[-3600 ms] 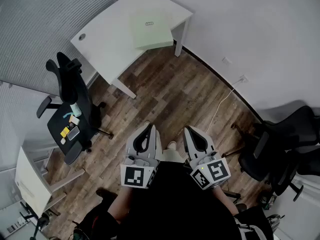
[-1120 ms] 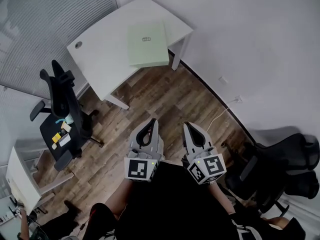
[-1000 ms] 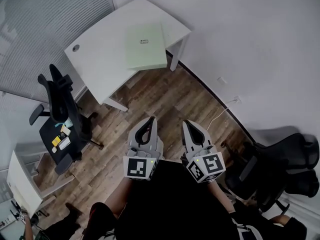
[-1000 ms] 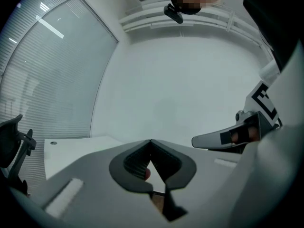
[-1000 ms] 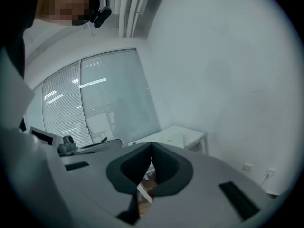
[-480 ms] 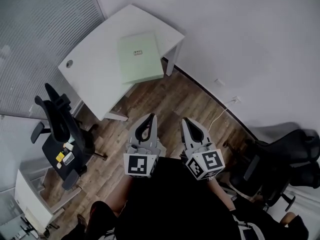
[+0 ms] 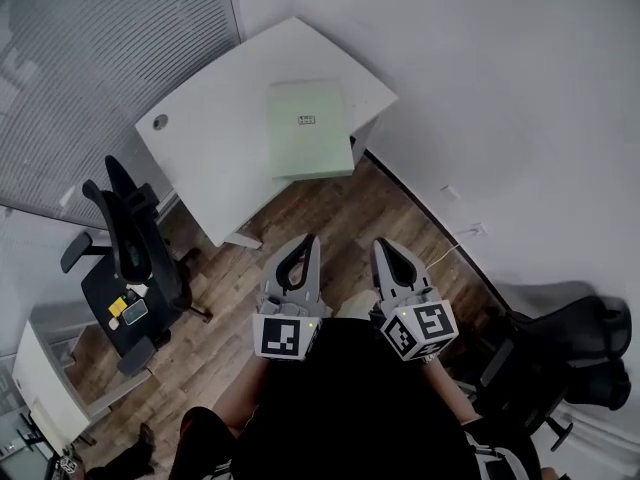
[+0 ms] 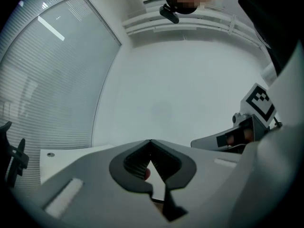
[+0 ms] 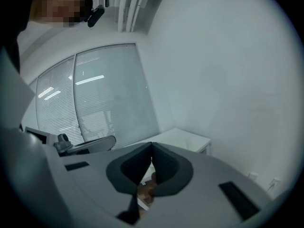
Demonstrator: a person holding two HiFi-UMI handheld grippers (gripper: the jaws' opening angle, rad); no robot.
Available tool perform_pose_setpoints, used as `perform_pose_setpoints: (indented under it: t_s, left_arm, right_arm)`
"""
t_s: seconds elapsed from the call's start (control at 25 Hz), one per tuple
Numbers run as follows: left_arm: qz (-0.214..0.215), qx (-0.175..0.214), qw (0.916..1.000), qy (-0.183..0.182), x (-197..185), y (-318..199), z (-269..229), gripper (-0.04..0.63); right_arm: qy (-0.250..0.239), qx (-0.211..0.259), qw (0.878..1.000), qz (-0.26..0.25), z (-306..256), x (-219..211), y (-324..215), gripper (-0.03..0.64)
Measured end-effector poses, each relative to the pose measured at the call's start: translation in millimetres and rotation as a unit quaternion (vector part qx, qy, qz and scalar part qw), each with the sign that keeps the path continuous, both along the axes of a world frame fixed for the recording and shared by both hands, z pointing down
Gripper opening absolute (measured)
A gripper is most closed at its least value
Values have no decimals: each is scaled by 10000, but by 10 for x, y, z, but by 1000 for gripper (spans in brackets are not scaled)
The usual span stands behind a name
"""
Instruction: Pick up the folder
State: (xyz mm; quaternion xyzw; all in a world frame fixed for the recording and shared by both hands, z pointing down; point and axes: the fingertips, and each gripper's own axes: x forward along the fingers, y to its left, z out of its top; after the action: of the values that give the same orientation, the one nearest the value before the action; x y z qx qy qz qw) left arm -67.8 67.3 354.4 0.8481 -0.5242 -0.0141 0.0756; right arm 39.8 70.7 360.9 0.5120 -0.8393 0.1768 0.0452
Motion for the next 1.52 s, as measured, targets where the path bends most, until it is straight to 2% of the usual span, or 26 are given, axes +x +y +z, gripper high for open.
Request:
perform_pose_setpoints:
  t_s: [0.36,0.64,0.88,1.32,1.52]
  left_arm:
    - [-568,-69,9983,124,-330,-52,60,5]
    - [-1003,-36,9949,77,-380,-216,94,5]
    - [-1432,14,9897,-17,-237,-558,48,5]
    - [-2175,-222,9757,-143,203,-1236,131,5]
    - [-2585,-314,9654,-157,315,-1434,159,5]
  right_arm:
    - [18,-48,9975,-705,25,-386,-195,0]
    - [54,39,9926,-1213,54,-442,-475,0]
    - [-36,-56,9846,-1746,76,-330,-898,0]
    - [-114,-319,9644,-2624,195,-22,-1738,0]
    - [-186,-433,9477,-3156,282,55,-2047,0]
